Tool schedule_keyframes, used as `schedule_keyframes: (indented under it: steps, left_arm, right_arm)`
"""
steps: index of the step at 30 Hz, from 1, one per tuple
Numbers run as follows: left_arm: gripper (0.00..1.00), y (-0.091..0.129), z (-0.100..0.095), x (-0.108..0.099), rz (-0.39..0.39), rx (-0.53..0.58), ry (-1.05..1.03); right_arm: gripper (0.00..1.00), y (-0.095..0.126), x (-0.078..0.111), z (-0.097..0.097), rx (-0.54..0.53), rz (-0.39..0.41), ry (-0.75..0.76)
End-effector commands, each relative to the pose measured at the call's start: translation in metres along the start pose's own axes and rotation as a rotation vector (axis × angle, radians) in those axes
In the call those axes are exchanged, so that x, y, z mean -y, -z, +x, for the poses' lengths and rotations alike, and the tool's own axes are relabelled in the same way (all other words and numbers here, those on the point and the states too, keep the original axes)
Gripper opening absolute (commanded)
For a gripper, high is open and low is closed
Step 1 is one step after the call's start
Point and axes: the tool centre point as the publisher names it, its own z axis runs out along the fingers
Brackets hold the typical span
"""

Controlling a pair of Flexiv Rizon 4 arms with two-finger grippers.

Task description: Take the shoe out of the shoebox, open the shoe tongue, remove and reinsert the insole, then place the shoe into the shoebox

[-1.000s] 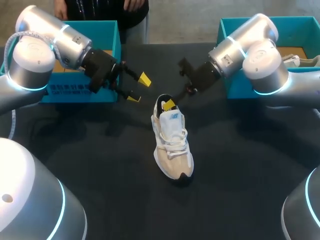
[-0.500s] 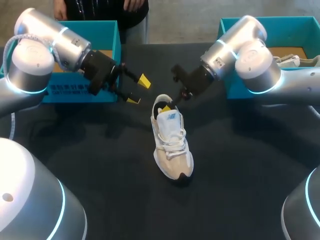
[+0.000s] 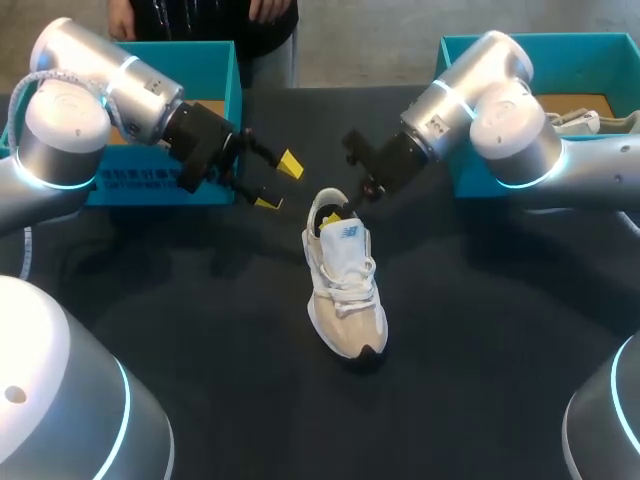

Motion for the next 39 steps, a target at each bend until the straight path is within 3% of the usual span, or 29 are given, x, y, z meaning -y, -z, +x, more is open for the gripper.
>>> schedule_keyframes:
  steps: [1,20,39]
  left_arm:
    - [1.00,-0.001,0.000,0.000,0.000,0.001,-0.002]
    - [1.00,0.000,0.001,-0.002,0.005,0.003,-0.008]
    - [1.00,0.009,-0.001,-0.002,0.003,-0.007,-0.016]
  right_arm:
    - [0.32,0.003,-0.002,0.004,0.011,0.004,0.002]
    - [0.41,0.019,-0.018,0.015,0.085,-0.018,0.050]
    - [0.46,0.042,-0.038,0.012,0.153,-0.073,0.093]
